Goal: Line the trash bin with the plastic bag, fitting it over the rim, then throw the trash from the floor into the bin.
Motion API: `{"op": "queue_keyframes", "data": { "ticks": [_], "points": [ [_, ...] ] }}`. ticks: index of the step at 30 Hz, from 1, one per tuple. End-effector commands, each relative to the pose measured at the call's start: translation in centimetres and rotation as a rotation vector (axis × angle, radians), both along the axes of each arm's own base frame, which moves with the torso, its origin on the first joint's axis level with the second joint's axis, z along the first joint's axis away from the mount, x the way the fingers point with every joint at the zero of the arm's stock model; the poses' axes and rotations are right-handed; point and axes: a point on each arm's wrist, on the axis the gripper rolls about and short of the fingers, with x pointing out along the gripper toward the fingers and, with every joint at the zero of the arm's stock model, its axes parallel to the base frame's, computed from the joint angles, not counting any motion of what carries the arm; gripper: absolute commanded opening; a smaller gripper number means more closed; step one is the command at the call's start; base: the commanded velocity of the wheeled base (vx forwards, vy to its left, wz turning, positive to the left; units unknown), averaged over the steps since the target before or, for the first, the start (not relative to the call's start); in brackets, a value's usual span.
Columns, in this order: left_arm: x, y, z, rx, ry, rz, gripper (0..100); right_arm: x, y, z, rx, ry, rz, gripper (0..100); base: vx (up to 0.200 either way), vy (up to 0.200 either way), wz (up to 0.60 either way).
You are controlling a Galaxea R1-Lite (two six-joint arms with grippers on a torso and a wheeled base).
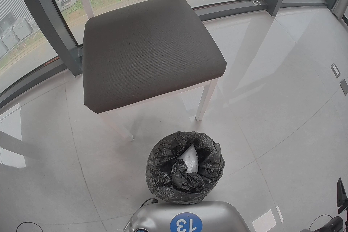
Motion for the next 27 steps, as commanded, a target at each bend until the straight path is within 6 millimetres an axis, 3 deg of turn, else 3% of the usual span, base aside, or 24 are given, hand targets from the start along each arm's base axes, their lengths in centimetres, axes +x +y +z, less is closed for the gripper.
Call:
{"op": "queue_keyframes", "data": {
  "ticks": [1,8,15,21,22,27],
  "points": [
    [-4.9,-1.2,-3.0,0.007,-0.107,0.064,100,0.6,-0.2,-2.0,0.041,-0.065,-0.07,100,0.0,0.0,0.0],
    [-7.6,-1.3,-3.4,0.023,-0.098,0.07,100,0.6,-0.2,-2.0,0.086,-0.081,-0.075,100,0.0,0.0,0.0],
    [-7.4,-1.3,-3.0,0.07,-0.02,0.069,100,0.6,-0.2,-2.0,0.079,-0.077,-0.071,100,0.0,0.0,0.0],
    [-6.1,-1.1,-4.7,0.014,0.021,0.035,100,0.6,-0.2,-2.0,0.079,-0.078,-0.067,100,0.0,0.0,0.0],
    [-5.1,-1.1,-5.6,-0.036,0.046,0.006,100,0.6,-0.2,-2.0,0.086,-0.079,-0.067,100,0.0,0.0,0.0],
    [-1.3,-1.6,-7.3,-0.306,-0.032,-0.294,100,0.6,-0.2,-2.0,0.107,-0.084,-0.078,100,0.0,0.0,0.0]
  ]
}}
